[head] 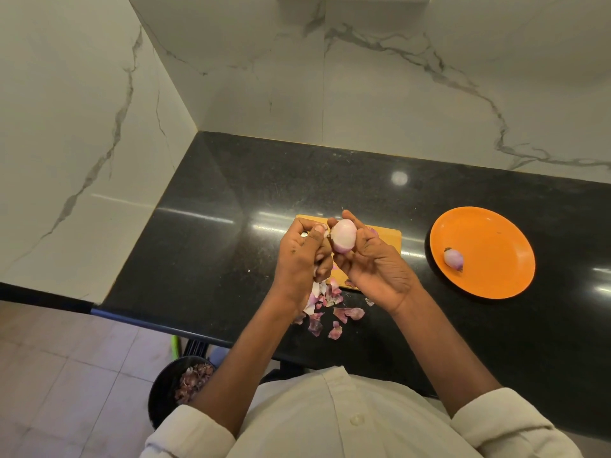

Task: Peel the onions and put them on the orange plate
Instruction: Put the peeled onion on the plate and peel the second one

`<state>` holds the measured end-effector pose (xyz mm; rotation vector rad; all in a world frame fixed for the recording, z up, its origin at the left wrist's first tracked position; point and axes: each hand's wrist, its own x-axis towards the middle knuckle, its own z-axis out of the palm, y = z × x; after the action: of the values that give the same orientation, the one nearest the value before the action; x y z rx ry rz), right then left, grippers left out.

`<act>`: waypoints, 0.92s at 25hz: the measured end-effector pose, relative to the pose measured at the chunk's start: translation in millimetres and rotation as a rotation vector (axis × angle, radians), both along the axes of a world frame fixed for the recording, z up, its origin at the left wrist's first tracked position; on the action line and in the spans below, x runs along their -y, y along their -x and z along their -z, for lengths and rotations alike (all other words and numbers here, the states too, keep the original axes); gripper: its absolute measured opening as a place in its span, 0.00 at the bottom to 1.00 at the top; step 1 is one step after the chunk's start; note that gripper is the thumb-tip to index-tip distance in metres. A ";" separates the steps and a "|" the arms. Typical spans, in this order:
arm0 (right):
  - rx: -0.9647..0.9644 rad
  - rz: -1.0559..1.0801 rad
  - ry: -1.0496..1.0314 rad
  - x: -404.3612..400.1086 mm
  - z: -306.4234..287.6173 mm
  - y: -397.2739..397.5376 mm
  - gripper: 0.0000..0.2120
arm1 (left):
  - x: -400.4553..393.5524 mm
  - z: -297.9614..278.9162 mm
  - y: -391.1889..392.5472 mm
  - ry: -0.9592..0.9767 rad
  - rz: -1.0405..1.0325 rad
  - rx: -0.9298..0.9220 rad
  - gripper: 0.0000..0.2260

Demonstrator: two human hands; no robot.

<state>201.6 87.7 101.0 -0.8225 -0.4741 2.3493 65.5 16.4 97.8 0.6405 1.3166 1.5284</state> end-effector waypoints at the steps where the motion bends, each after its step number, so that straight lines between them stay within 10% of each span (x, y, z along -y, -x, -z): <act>1: -0.035 0.001 0.056 0.6 -0.5 -0.7 0.18 | 0.0 0.9 1.6 0.019 -0.018 0.070 0.07; 15: 0.225 0.065 -0.042 -1.6 7.2 -0.6 0.21 | 12.3 15.1 21.5 0.382 0.116 -1.012 0.10; 23: 0.248 0.095 -0.130 5.8 -3.1 2.0 0.20 | 5.8 10.0 11.0 0.138 0.068 -0.330 0.12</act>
<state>199.7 81.9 104.1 -1.0560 -0.6686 2.1154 54.5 10.6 87.8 0.8655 1.6150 1.3004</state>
